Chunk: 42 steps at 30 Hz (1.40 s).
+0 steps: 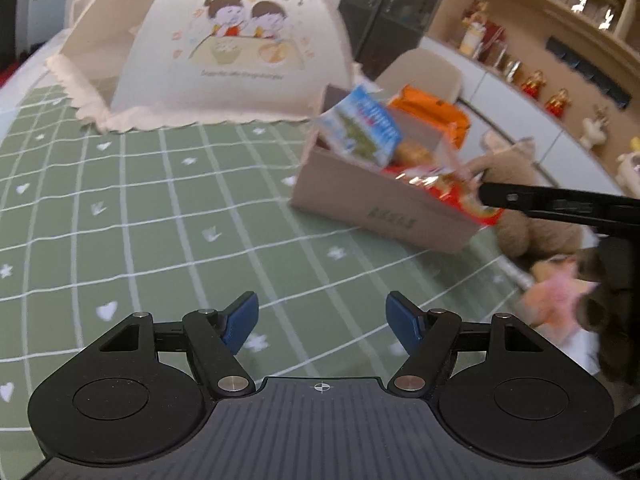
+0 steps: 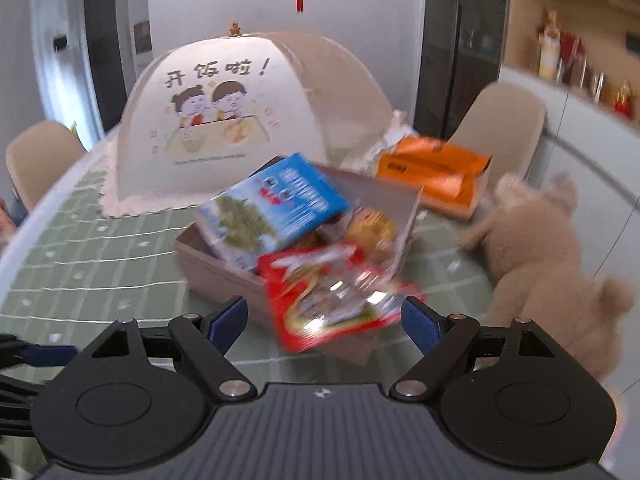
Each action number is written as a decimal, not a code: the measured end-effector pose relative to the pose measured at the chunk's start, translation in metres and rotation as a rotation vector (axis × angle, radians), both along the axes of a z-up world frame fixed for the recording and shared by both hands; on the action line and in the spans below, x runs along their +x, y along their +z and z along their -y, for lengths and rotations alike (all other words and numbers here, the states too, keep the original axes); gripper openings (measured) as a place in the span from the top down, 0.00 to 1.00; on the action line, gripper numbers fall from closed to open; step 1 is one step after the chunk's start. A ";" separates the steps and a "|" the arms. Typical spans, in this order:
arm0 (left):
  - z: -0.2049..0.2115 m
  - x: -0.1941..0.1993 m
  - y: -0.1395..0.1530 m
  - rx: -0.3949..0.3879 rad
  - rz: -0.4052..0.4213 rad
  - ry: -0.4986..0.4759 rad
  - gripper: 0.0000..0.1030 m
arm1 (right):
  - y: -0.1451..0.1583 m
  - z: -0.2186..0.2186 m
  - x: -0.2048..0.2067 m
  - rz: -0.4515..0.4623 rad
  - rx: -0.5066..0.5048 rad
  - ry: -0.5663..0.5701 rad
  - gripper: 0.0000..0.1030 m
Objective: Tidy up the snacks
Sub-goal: 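Press the snacks down into the pink box with both tools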
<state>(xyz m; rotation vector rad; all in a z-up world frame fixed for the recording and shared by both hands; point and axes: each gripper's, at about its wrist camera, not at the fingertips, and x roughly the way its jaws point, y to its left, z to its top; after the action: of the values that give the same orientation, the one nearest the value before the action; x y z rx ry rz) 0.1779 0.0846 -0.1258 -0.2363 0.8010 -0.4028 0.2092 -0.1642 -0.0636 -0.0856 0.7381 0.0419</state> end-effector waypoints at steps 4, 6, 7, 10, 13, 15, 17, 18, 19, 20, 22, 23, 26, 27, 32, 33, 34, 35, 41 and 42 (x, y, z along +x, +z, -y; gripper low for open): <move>0.011 0.004 0.014 -0.068 0.007 -0.018 0.27 | -0.014 0.034 0.039 -0.148 0.184 -0.117 0.20; 0.017 0.011 0.024 -0.064 0.034 -0.039 0.27 | -0.021 0.050 0.049 -0.197 0.315 -0.162 0.36; 0.019 0.016 0.029 -0.057 0.053 -0.044 0.27 | -0.019 0.054 0.049 -0.184 0.339 -0.173 0.54; 0.022 0.040 0.046 -0.034 0.120 -0.032 0.27 | 0.003 0.047 0.044 -0.099 0.264 -0.094 0.83; 0.029 0.079 0.052 0.006 0.159 -0.022 0.27 | 0.022 0.041 0.047 -0.097 0.287 0.010 0.87; 0.037 0.108 0.052 0.024 0.167 -0.018 0.28 | 0.029 0.037 0.053 -0.102 0.293 0.053 0.89; 0.048 0.133 0.049 0.052 0.160 -0.020 0.36 | 0.030 0.033 0.063 -0.109 0.287 0.072 0.89; 0.053 0.142 0.048 0.069 0.155 -0.022 0.46 | 0.031 0.032 0.068 -0.113 0.288 0.078 0.89; 0.059 0.152 0.045 0.087 0.149 -0.030 0.58 | 0.031 0.034 0.072 -0.116 0.290 0.083 0.89; 0.063 0.158 0.042 0.102 0.144 -0.036 0.63 | 0.031 0.036 0.078 -0.117 0.292 0.082 0.89; 0.073 0.167 0.036 0.120 0.127 -0.057 0.77 | 0.033 0.043 0.088 -0.120 0.305 0.074 0.89; 0.078 0.170 0.033 0.116 0.116 -0.073 0.77 | 0.035 0.050 0.092 -0.121 0.316 0.066 0.89; 0.094 0.178 0.021 0.051 0.060 -0.155 0.77 | 0.040 0.061 0.107 -0.118 0.330 0.057 0.90; 0.098 0.182 0.015 -0.001 0.024 -0.187 0.77 | 0.040 0.063 0.111 -0.122 0.336 0.058 0.90; 0.087 0.176 0.015 -0.085 0.005 -0.130 0.77 | 0.036 0.045 0.129 -0.134 0.337 0.124 0.91; 0.077 0.172 0.022 -0.102 0.020 -0.096 0.77 | 0.035 0.037 0.135 -0.132 0.333 0.140 0.91; 0.069 0.170 0.028 -0.116 0.034 -0.067 0.77 | 0.034 0.029 0.142 -0.140 0.340 0.155 0.91; 0.059 0.167 0.034 -0.126 0.051 -0.035 0.77 | 0.031 0.020 0.151 -0.155 0.355 0.173 0.91; 0.012 0.134 0.059 -0.104 0.103 0.100 0.77 | 0.016 -0.011 0.177 -0.142 0.211 0.155 0.90; 0.006 0.126 0.060 -0.098 0.103 0.107 0.77 | 0.018 -0.006 0.171 -0.129 0.210 0.143 0.90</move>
<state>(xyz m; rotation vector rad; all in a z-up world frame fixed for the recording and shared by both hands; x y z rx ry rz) 0.3039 0.0787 -0.0660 -0.3452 0.6654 -0.3509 0.3805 -0.1580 -0.0458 0.0659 0.8512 0.2631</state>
